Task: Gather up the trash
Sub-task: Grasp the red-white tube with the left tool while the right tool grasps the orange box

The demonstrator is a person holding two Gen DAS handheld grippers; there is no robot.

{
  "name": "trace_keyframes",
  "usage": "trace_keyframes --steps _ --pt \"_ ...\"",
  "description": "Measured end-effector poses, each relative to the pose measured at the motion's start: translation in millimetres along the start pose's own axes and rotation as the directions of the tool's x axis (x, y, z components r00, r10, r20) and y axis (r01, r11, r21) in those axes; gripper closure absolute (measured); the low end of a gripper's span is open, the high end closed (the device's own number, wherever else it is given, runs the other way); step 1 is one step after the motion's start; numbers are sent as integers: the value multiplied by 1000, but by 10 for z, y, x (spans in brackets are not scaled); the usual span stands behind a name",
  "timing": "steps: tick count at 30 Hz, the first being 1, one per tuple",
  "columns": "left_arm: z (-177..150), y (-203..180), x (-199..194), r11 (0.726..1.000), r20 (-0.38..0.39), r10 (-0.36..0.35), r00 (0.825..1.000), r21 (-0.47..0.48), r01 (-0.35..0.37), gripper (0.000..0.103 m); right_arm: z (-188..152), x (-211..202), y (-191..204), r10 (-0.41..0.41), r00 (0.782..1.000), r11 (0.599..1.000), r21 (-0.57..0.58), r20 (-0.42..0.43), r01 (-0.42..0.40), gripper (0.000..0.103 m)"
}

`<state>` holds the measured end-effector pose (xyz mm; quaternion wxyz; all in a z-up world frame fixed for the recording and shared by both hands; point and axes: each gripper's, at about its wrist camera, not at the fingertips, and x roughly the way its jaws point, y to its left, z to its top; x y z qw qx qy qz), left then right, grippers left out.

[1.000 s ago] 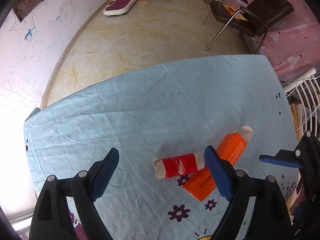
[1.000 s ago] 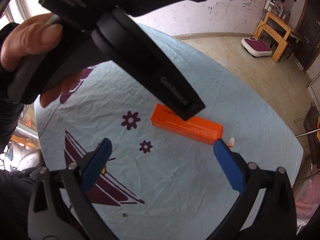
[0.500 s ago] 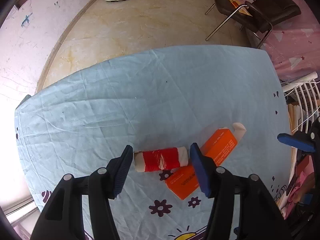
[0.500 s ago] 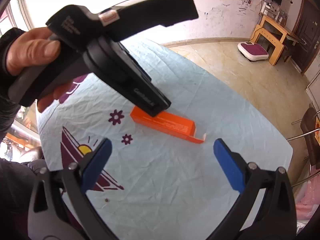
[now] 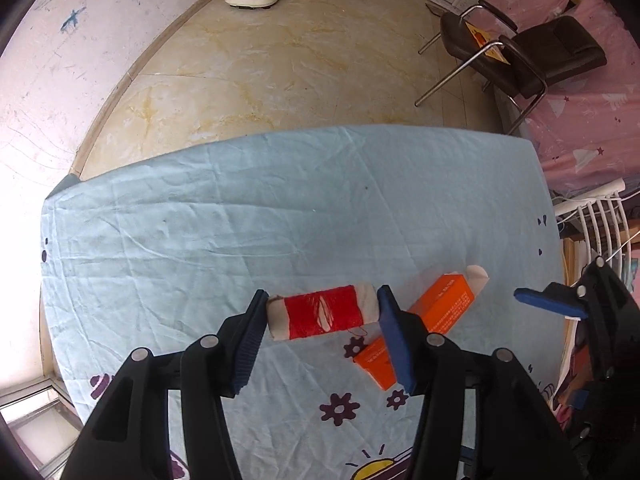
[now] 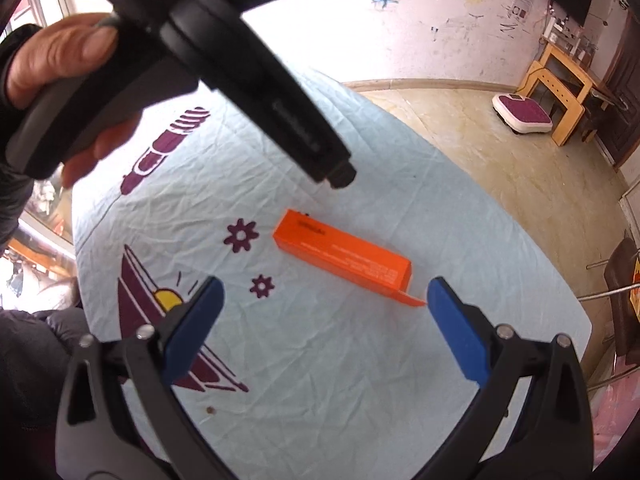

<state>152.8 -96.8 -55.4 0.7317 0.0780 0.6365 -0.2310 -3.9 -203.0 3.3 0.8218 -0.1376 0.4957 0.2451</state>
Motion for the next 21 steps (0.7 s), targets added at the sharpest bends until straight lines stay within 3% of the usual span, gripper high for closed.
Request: trace_keyframes --steps 5,9,11,12,15,18,21 --pt "-60 347 -248 998 44 -14 999 -53 16 51 225 293 138 -1 996 987 -158 -94 -14 5" --pt "-131 532 -322 996 62 -28 998 -82 33 51 381 469 181 -49 984 963 -271 -171 0 5" --pt "-156 588 -337 995 68 -40 997 -90 47 51 450 509 174 -44 979 957 -288 -200 -16 7" --pt "-166 600 -342 995 71 -44 996 -91 50 51 483 532 164 -47 976 957 -290 -212 -16 11" --pt "-194 640 -374 994 79 -52 996 -91 60 51 555 604 98 -44 967 967 -255 -250 -22 49" --pt "-206 651 -400 994 87 -55 995 -91 63 51 547 662 90 -45 959 970 -242 -279 -24 55" --pt "-200 615 -402 993 93 -57 994 -94 65 51 536 640 50 -62 963 973 -232 -261 0 80"
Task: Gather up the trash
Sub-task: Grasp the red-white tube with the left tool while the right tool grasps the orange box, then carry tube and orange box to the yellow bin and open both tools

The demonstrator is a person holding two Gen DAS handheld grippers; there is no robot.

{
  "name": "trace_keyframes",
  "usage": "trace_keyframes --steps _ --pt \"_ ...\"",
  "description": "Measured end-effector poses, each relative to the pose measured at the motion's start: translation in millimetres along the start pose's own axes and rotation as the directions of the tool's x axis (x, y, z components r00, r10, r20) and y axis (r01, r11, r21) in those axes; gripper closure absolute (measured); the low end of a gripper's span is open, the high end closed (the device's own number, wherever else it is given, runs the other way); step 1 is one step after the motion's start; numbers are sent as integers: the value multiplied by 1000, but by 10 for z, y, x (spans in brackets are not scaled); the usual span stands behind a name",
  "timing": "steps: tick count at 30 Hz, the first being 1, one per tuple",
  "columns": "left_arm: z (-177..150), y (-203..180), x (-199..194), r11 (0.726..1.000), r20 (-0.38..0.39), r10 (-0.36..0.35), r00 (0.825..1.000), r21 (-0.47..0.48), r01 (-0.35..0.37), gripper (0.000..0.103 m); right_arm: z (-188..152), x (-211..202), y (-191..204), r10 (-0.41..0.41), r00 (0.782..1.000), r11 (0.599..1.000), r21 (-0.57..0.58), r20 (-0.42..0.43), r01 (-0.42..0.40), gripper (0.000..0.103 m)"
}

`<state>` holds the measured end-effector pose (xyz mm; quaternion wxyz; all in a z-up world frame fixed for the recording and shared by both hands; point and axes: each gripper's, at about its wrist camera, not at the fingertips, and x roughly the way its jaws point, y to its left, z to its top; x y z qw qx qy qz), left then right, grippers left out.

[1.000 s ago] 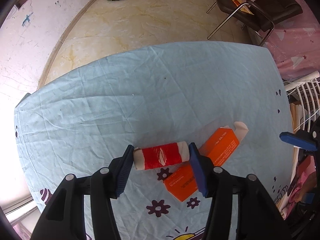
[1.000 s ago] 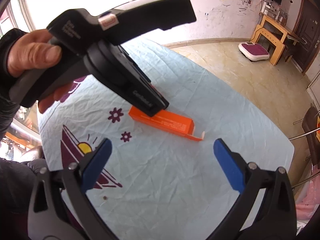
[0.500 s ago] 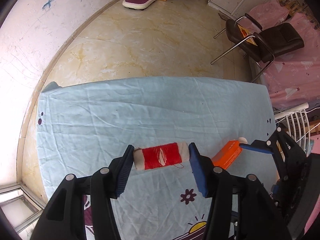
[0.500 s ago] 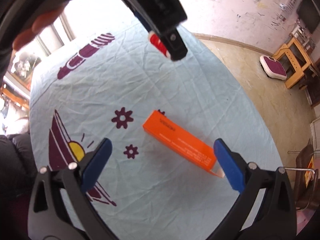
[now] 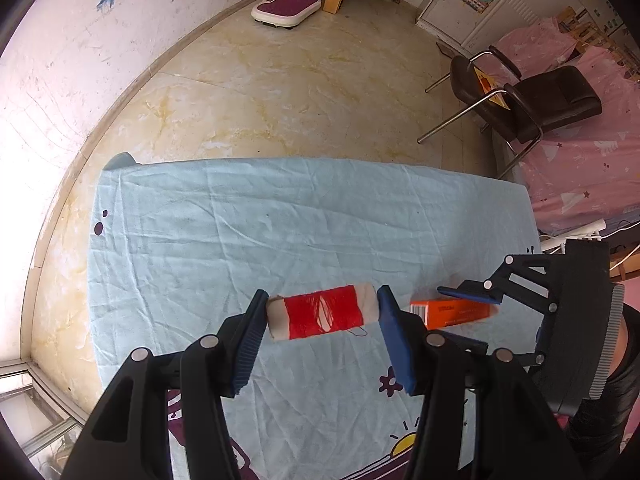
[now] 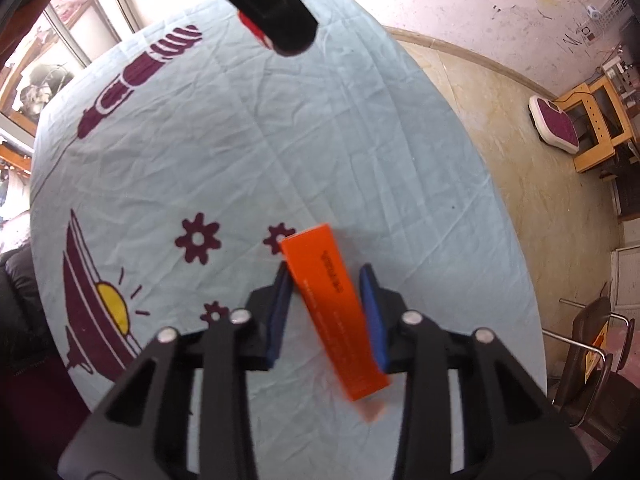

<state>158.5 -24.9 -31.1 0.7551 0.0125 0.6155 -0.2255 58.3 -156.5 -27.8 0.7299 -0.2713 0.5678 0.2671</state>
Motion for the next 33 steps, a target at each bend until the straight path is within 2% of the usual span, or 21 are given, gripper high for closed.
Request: trace_keyframes --steps 6,9,13,15,18,21,26,33 --pt "-1 -89 -11 1000 8 -4 1000 10 4 51 -117 -10 -35 10 1000 999 31 19 -10 81" --pt "17 -246 -7 999 13 -15 1000 31 14 51 -228 -131 -110 -1 998 998 70 71 -4 81" --pt "78 -670 44 995 14 -48 999 92 47 51 -619 -520 -383 -25 984 983 185 174 -7 81" --pt "117 -1007 98 987 9 -77 997 141 75 51 -951 -718 -579 -60 977 964 264 204 4 81" --pt "159 -1618 214 966 -14 -128 992 226 128 51 -1560 -947 -879 -115 968 918 396 222 18 80" --pt "119 -2300 389 929 -63 -190 980 313 200 51 -2253 -1095 -1131 -177 961 849 527 212 40 80" --pt "-70 -3298 751 867 -156 -211 965 426 258 51 -3245 -1123 -1373 -242 954 720 691 176 55 80" --pt "-369 -4195 1168 808 -269 -233 935 481 339 51 -4073 -860 -1507 -248 962 595 802 113 59 80"
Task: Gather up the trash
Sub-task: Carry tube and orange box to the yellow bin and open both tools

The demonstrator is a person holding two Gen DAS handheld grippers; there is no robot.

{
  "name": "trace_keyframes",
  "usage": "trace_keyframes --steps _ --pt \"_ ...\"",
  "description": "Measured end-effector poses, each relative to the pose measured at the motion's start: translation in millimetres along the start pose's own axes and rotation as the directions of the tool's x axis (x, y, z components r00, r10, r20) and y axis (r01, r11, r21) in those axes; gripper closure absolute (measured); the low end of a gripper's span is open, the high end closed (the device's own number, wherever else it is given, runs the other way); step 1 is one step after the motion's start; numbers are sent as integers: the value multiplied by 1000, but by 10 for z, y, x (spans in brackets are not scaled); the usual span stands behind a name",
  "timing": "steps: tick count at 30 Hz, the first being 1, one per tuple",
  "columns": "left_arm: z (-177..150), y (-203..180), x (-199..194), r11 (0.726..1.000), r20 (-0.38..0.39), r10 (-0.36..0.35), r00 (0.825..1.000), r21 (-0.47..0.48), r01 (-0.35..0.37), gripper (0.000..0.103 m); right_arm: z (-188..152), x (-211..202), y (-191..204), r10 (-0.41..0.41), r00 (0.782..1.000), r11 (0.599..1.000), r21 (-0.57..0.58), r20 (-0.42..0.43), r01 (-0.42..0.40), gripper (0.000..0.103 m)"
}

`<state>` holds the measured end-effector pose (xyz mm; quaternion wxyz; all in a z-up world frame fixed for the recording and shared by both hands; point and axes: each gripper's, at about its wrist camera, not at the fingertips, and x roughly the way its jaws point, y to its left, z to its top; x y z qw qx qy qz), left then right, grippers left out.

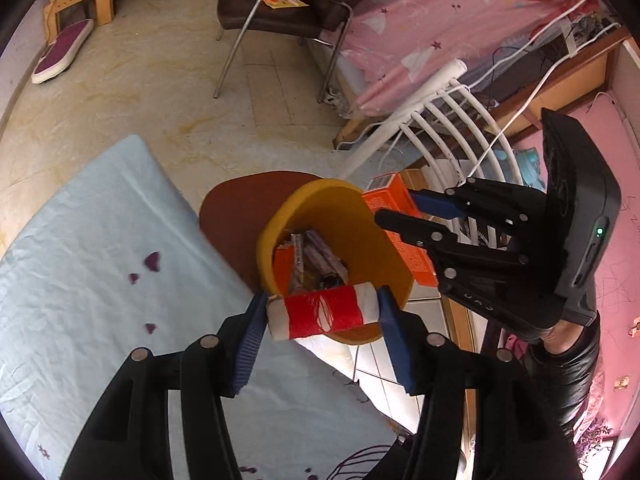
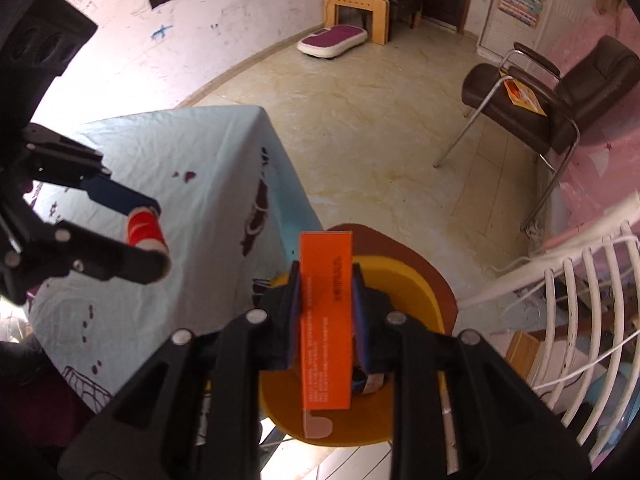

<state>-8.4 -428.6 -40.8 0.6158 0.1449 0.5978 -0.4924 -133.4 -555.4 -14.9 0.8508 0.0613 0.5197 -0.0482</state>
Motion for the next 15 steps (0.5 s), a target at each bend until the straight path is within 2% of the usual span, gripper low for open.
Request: trace_keyframes --steps 6,11,12,13,14,15 --pt "152 -284 547 1000 -64 -16 998 21 17 51 -355 300 -436 1 998 992 129 -63 7 80" --pt "254 -357 832 1000 -94 20 995 24 -18 50 -615 416 -737 15 997 970 241 -81 5 80" --pt "248 -355 846 999 -96 26 995 28 -24 48 -650 420 -790 25 997 966 260 -76 -4 75" --pt "239 -361 863 999 -103 27 994 33 -24 41 -675 413 -829 35 997 961 276 -67 -15 59" --pt "233 -359 869 999 -101 29 994 39 -25 37 -677 403 -852 35 997 959 283 -63 -16 49" --pt "231 -339 850 999 -93 37 995 40 -33 25 -674 390 -863 41 998 959 284 -55 -23 37"
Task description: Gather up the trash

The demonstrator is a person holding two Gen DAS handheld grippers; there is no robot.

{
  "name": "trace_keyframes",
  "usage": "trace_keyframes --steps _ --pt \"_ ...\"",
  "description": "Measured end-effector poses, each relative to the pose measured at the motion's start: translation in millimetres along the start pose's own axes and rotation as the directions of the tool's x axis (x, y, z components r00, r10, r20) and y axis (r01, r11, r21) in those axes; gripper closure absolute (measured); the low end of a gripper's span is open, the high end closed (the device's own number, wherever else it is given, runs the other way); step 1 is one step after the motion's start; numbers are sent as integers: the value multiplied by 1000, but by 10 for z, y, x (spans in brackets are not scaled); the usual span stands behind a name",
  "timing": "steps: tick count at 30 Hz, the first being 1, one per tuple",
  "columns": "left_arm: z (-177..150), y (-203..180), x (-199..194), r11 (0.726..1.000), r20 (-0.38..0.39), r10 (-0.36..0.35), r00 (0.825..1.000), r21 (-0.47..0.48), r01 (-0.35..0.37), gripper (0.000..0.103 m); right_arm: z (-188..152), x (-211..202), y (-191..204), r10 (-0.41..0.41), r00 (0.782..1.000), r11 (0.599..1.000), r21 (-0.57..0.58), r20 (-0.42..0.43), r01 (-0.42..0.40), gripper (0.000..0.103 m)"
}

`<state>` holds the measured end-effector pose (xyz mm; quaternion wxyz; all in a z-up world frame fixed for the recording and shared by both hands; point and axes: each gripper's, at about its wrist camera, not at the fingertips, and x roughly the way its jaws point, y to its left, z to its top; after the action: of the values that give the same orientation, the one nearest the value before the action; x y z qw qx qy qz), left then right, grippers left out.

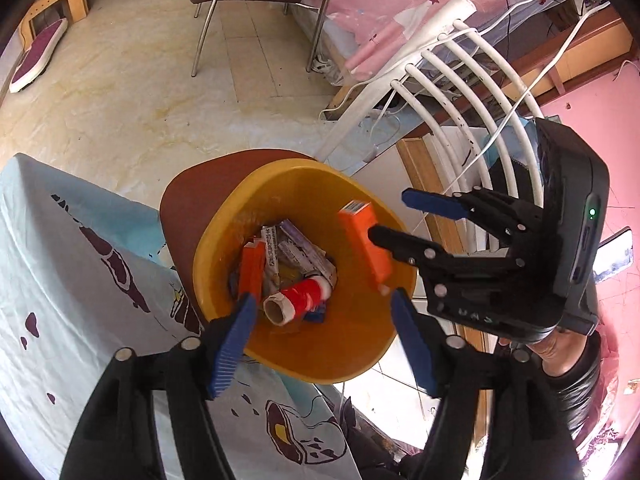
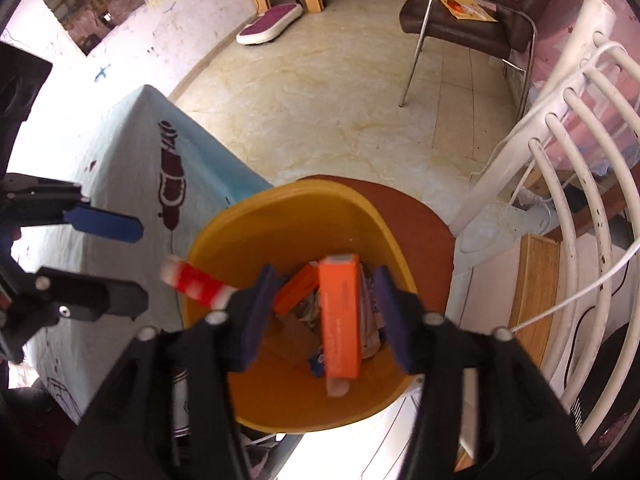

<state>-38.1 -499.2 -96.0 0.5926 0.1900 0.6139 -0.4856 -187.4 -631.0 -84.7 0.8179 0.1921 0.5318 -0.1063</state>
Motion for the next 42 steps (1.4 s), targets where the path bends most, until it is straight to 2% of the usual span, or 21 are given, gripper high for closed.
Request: trace_keyframes --steps 1,5,8,10,12,13,15,16,18,20,23,24,25,28,31,33,35,36,39,42 --pt "0 7 -7 1000 7 6 1000 -2 -6 17 15 -7 -3 18 1000 1000 1 2 -18 35" --pt "-1 51 -79 1000 41 15 999 -10 -14 15 30 -43 84 10 1000 1000 -6 9 -10 35" --pt "-56 149 -256 999 102 37 994 -24 -34 15 56 -134 185 -15 999 1000 -12 52 16 20" --pt "-149 242 -421 999 140 33 990 -21 -30 14 91 -258 303 -33 993 999 -13 113 35 6" --pt "-292 365 -645 999 209 35 977 -16 -32 14 134 -403 482 -49 983 998 -22 178 54 5" --pt "-375 446 -776 998 250 59 967 -31 -53 14 158 -471 585 -46 977 998 -25 210 52 5" --pt "-582 607 -1082 994 353 113 929 -53 -101 13 214 -598 834 -37 963 998 -44 266 51 5" --pt "-697 693 -1241 988 406 155 901 -75 -136 12 236 -654 975 -26 955 997 -62 294 46 5" --pt "-940 854 -1564 968 508 252 824 -132 -215 10 284 -740 1273 7 940 995 -100 342 29 5" --pt "-1201 1015 -1856 938 587 346 732 -205 -279 8 332 -790 1602 27 920 989 -145 392 33 5" --pt "-1582 1225 -2203 901 664 432 610 -294 -319 6 387 -840 2090 69 889 977 -211 453 32 5" --pt "-1686 1281 -2290 885 677 464 571 -323 -335 6 388 -859 2267 88 873 971 -238 481 33 5" --pt "-1801 1336 -2371 868 687 493 534 -351 -351 6 401 -892 2420 101 855 966 -254 509 37 5" --pt "-2112 1450 -2537 804 704 585 403 -436 -406 6 363 -956 2875 177 782 953 -301 598 14 5" --pt "-2358 1556 -2621 722 705 663 251 -515 -462 6 277 -961 3311 250 704 933 -360 664 8 5" --pt "-2503 1647 -2648 677 693 700 175 -565 -471 6 211 -934 3549 305 648 916 -401 698 1 5" --pt "-2626 1748 -2708 658 684 718 128 -606 -447 6 135 -886 3713 362 592 900 -435 720 -22 5" --pt "-2697 1796 -2733 646 675 730 109 -628 -434 6 114 -857 3800 362 577 901 -433 732 -17 5" --pt "-2906 1924 -2793 626 659 749 63 -673 -395 6 92 -766 3952 347 554 916 -400 757 -28 5" --pt "-3078 1994 -2826 608 649 760 29 -696 -382 6 64 -676 4058 327 537 922 -387 778 -2 5"
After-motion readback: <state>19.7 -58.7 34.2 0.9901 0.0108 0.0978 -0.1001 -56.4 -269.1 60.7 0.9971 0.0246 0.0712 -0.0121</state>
